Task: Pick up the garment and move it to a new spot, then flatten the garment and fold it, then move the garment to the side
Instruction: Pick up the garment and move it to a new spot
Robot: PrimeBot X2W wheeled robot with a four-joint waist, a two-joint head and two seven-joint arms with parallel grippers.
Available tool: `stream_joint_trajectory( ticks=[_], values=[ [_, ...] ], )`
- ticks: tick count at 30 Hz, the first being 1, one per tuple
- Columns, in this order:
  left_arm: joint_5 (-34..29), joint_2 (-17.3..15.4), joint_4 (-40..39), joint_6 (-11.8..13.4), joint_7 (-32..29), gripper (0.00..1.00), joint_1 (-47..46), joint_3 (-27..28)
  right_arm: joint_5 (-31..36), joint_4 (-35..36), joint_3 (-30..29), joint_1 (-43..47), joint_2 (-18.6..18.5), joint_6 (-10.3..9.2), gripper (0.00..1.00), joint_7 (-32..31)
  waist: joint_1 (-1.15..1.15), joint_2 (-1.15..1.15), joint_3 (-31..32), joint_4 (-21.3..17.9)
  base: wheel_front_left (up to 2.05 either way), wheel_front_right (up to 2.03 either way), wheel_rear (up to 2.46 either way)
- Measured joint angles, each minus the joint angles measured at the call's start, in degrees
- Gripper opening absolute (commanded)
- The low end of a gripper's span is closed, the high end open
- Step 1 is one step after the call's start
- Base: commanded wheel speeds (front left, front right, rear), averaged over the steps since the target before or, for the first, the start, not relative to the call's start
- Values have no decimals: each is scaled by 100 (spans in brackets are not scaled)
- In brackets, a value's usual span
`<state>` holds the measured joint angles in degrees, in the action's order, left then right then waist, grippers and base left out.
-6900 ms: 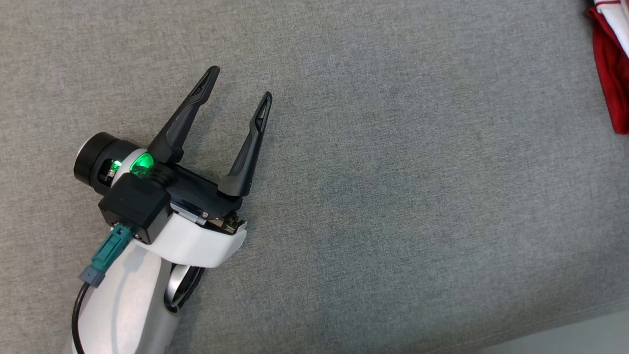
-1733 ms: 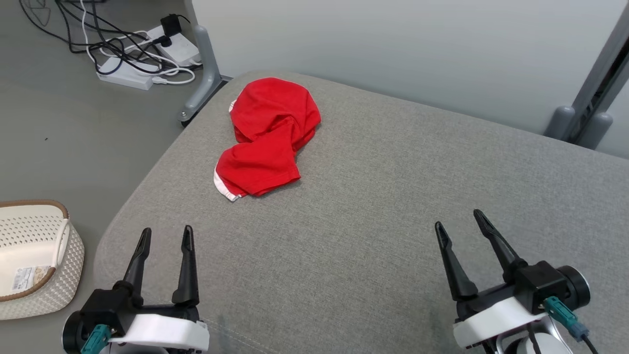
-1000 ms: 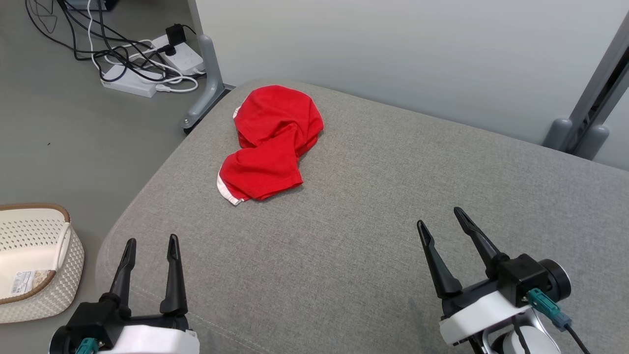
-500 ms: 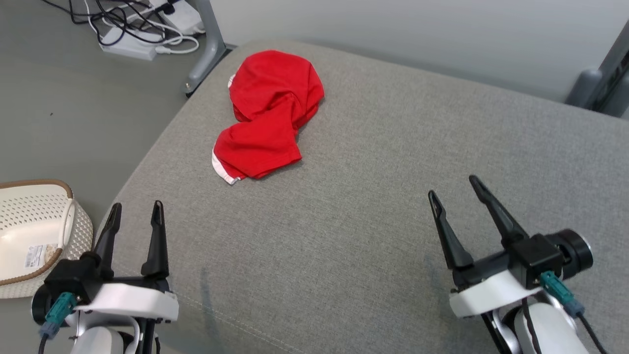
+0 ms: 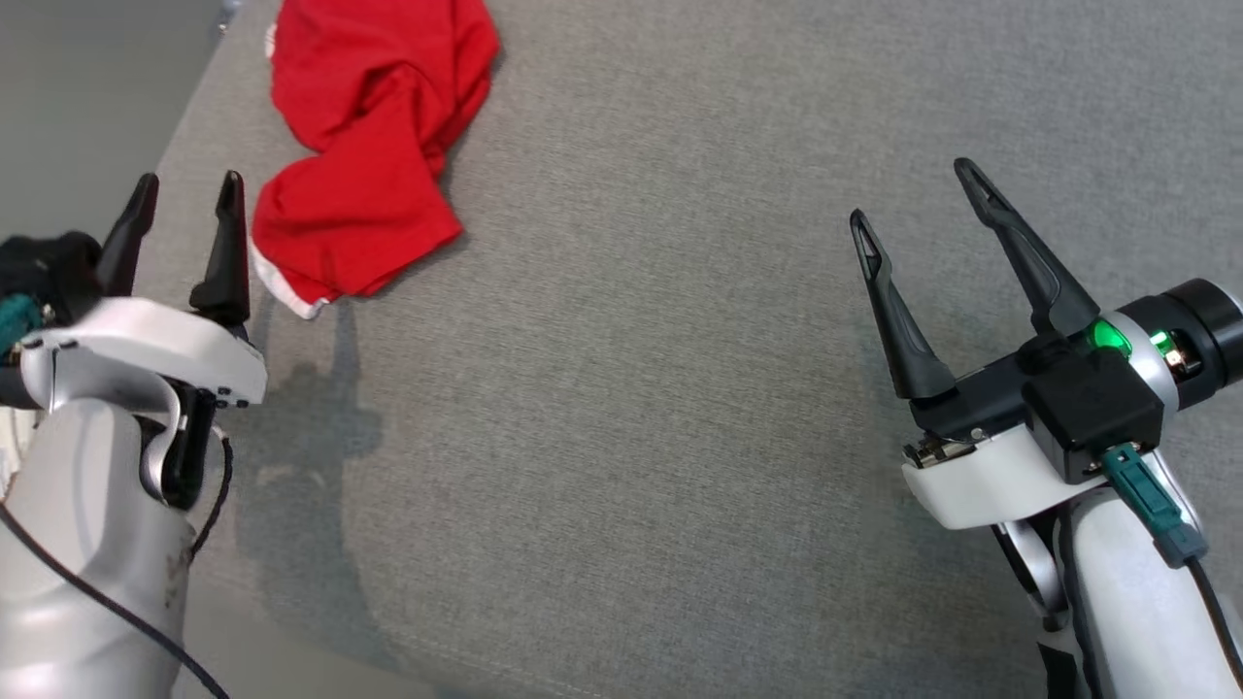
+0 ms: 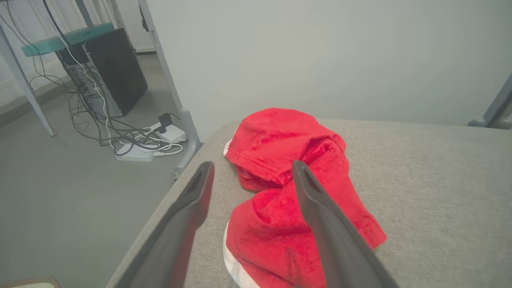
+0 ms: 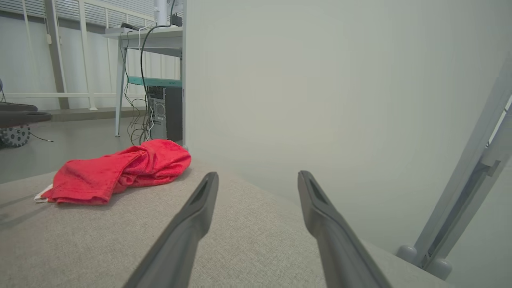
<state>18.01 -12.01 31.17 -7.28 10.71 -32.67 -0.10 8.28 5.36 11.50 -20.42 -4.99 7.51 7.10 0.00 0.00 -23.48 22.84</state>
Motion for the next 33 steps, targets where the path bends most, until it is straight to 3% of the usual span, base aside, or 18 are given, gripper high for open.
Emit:
stream_joint_trajectory(
  ticks=[11,19,20,21,22,25,33],
  values=[
    [1043,-724,1259,-15,-783,100,-1355,-1051,278,597,256,-259,-5,0,100,-231,0,0,-669,-755,0,0,0],
    [1327,-803,2112,-18,-1116,100,-1814,-1319,326,688,282,-286,22,0,100,-288,0,0,-872,-955,0,0,0],
    [1339,-794,2182,-18,-1155,93,-1834,-1377,328,688,289,-285,25,0,100,-288,0,0,-880,-966,0,0,0],
    [1382,-786,2249,-18,-1170,53,-1855,-1419,328,687,293,-285,29,0,100,-288,1,0,-883,-975,0,0,0],
    [1418,-786,2297,-18,-1168,0,-1883,-1456,328,682,292,-285,29,0,100,-287,0,0,-882,-981,0,0,0],
    [1543,-792,2360,-16,-1023,0,-1932,-1559,328,644,266,-285,40,0,100,-257,0,0,-843,-990,0,0,0],
    [1659,-936,2430,-18,47,0,-1951,-1537,244,350,200,-244,97,0,100,-63,0,0,-501,-994,0,0,0]
  ],
)
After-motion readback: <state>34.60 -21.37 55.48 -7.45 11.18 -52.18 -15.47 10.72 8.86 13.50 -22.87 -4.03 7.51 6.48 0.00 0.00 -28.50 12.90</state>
